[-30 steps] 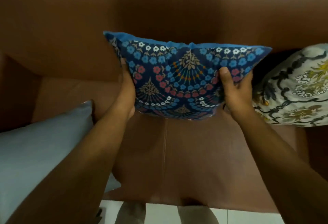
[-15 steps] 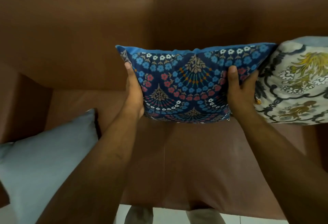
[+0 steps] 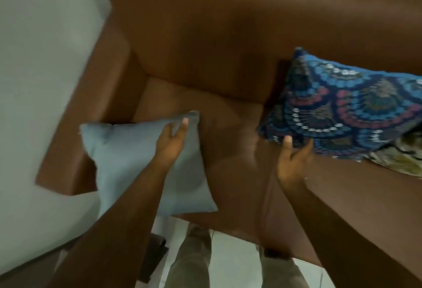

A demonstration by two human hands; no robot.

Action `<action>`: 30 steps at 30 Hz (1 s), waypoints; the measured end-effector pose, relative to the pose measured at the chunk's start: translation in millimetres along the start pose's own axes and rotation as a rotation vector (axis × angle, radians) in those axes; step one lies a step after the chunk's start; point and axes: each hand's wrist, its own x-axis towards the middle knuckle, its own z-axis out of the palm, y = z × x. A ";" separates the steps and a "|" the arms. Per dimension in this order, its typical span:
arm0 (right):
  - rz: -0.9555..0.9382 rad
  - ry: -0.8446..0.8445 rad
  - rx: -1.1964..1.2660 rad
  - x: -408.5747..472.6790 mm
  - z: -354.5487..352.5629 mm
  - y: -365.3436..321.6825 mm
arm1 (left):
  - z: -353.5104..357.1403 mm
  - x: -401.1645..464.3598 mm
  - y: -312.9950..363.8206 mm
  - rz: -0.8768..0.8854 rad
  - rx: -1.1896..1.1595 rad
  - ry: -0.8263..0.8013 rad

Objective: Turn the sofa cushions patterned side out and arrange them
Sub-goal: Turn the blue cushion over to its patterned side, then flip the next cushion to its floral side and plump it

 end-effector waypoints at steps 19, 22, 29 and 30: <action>0.012 -0.456 -0.300 -103.4 248.2 -25.4 | -154.1 72.9 -154.7 -0.161 -0.301 0.130; -0.098 -0.413 -0.390 -110.8 235.7 -78.8 | -145.1 53.1 -108.2 -0.026 -0.320 0.074; -0.114 -0.547 -0.211 -81.6 131.2 -216.5 | -83.4 7.7 9.5 0.042 -0.466 -0.425; -0.135 -0.545 -0.234 -69.4 112.6 -219.9 | -71.4 2.2 18.9 -0.019 -0.521 -0.525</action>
